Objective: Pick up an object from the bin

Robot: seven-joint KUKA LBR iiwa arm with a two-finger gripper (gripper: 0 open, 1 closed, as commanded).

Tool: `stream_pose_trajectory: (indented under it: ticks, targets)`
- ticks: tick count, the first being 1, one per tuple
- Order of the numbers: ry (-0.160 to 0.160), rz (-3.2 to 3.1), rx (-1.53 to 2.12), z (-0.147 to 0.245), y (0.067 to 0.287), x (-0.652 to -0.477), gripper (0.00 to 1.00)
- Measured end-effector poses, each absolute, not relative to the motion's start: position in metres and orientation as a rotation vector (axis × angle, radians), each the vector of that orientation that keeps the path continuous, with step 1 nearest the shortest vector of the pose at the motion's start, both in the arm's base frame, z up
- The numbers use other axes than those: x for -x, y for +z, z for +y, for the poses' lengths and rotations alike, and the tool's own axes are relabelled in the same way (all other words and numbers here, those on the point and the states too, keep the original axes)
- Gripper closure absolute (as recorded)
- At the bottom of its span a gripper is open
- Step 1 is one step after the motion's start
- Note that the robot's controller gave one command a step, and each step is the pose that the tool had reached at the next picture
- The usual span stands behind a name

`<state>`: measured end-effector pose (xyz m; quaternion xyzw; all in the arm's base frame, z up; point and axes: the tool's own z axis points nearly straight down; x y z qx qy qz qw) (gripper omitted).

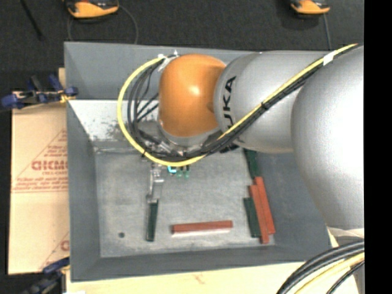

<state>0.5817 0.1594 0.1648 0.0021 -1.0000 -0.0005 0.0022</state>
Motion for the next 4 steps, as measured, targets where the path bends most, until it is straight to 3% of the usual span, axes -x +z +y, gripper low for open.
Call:
stream_pose_trajectory:
  ticks: [1,2,3,4]
  targets:
    - [0.0,-3.088,-0.564,0.137,0.115,-0.547,0.0]
    - [-0.001,-2.895,-1.221,0.144,0.07,-0.529,0.0]
    - [-0.003,-2.901,-1.215,0.144,0.071,-0.53,1.0]
    - [0.001,-2.75,-1.523,0.144,0.071,-0.522,1.0]
